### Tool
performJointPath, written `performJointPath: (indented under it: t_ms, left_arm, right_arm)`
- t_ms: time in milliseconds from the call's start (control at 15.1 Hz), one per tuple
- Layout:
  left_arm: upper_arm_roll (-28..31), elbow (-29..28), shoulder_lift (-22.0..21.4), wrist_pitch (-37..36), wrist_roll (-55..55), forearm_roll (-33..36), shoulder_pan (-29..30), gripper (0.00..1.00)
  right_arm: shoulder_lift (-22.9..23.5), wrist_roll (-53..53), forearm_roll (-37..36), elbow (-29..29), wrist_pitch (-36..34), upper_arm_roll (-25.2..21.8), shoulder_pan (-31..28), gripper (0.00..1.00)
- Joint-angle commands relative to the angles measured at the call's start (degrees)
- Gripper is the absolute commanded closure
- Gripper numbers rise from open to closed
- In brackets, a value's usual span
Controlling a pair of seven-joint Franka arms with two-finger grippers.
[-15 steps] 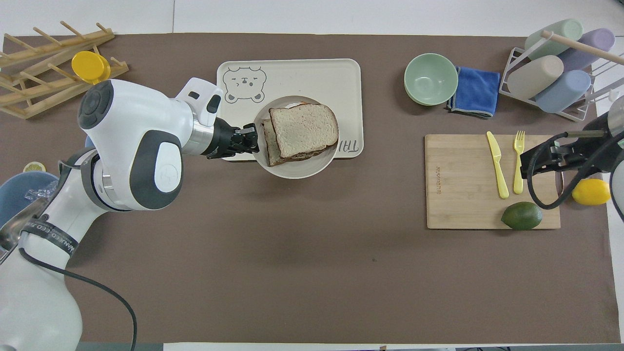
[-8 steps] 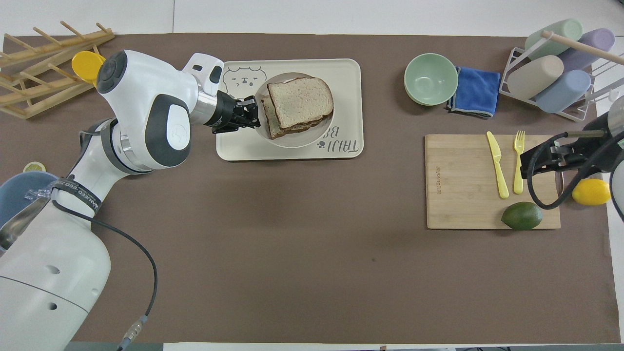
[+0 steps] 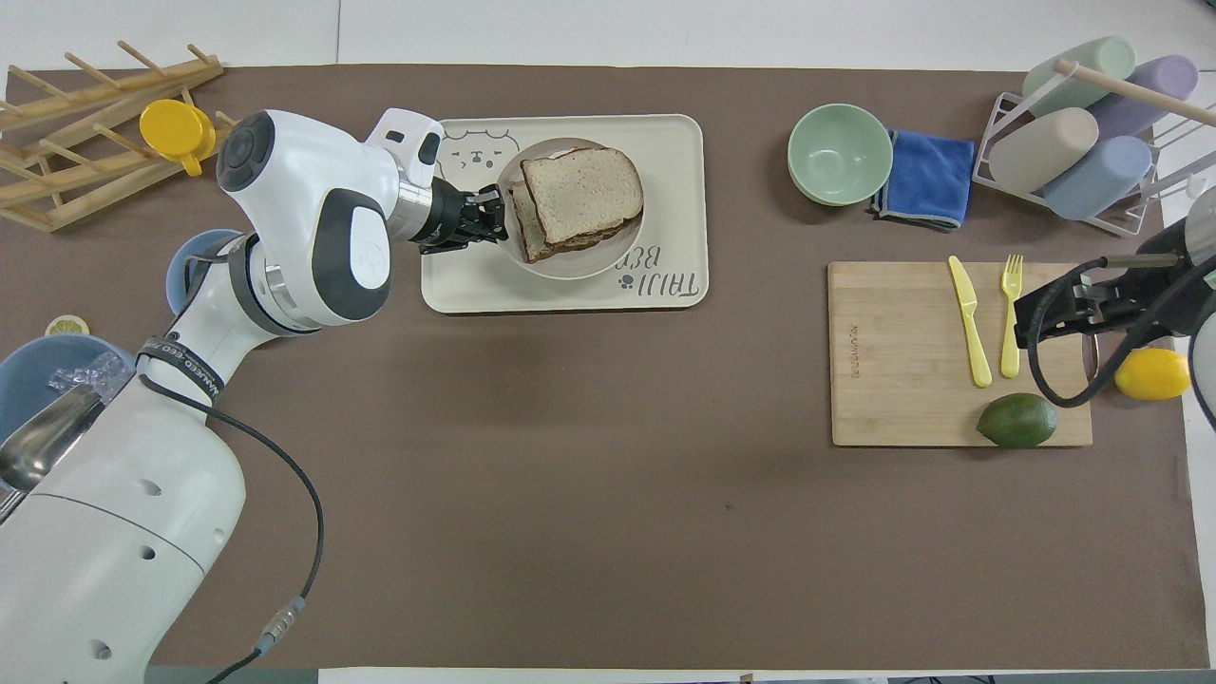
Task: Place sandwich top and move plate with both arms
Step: 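Slide the plate onto the bear-print tray with the left gripper, then open the left gripper and release the plate on the tray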
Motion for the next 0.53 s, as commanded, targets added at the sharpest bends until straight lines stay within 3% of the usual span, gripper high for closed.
performJointPath:
  t_ms: [0,199,266,332,399,465]
  left_arm:
    - [0.2,-3.9,-0.7,5.1,3.1,-0.6,-1.3,1.00]
    - [0.4,-4.2,-0.8,5.2,3.4,-0.5,-1.3,1.00]
    - [0.4,-4.2,-0.8,5.1,3.5,-0.5,-1.3,0.94]
    - [0.4,-4.2,-0.9,5.1,4.2,-0.5,-1.2,0.57]
    - [0.4,-4.2,-0.9,5.0,4.8,-0.5,-1.2,0.06]
    - [0.5,-4.1,-1.0,4.4,4.8,0.5,-1.0,0.00]
  right_arm:
    - [-1.2,-1.7,1.1,-1.5,0.3,0.2,-0.9,0.00]
    - [-1.3,-1.7,1.1,-1.6,0.4,0.3,-0.9,0.00]
    - [-1.3,-1.7,1.1,-1.6,0.3,0.3,-0.8,0.00]
    - [-1.3,-1.7,1.1,-1.5,0.3,0.3,-0.8,0.00]
    - [-1.2,-1.7,1.1,-1.3,0.3,0.3,-0.8,0.00]
    - [-1.2,-1.7,1.1,-1.1,0.3,0.3,-0.6,0.00]
